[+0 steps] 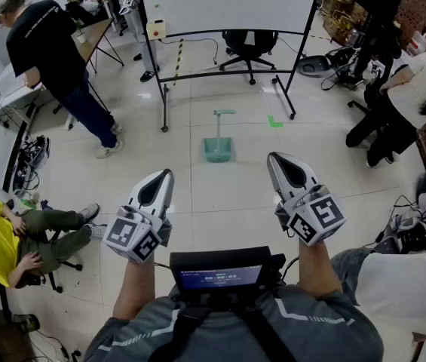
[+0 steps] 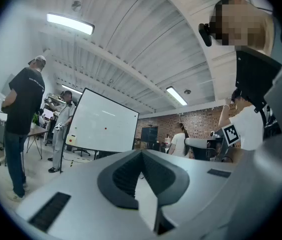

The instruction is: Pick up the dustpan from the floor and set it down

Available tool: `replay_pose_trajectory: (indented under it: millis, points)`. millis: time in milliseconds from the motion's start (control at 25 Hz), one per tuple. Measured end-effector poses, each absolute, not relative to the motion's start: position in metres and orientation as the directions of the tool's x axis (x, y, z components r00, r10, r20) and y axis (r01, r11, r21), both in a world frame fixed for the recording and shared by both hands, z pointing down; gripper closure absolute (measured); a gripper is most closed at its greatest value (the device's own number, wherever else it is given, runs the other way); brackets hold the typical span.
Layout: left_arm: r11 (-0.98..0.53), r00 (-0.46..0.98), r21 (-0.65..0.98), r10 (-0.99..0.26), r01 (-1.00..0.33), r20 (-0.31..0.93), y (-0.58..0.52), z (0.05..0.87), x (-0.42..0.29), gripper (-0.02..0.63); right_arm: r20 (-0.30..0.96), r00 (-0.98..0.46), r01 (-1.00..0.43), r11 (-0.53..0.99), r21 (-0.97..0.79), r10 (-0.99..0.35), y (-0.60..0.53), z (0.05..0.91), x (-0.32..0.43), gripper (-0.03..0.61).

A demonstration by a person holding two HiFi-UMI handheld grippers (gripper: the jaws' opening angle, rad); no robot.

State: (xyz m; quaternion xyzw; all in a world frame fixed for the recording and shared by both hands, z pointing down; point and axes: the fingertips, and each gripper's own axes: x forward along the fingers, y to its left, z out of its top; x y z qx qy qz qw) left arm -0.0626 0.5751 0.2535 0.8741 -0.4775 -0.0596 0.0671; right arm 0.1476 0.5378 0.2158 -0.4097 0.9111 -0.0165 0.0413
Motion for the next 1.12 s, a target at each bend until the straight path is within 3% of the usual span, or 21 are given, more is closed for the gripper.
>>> replay_pose_trajectory:
  millis: [240,680,1120]
  points:
    - [-0.499,0.498,0.190,-0.865,-0.846,-0.058,0.580,0.254,-0.086,0.586,-0.059,-0.650,-0.755,0.652,-0.065,-0.758,0.543,0.219,0.133,0.558]
    - [-0.569,0.570,0.187,-0.820,-0.801,-0.052,0.549,0.265,-0.115,0.586,-0.055,-0.637,-0.766,0.639,-0.072,-0.769,0.513,0.230,0.090,0.558]
    - [-0.528,0.526,0.156,-0.849,-0.835,-0.057,0.381,0.275,-0.078,0.586,-0.078,-0.678,-0.729,0.682,-0.060,-0.731,0.337,0.250,0.125,0.558]
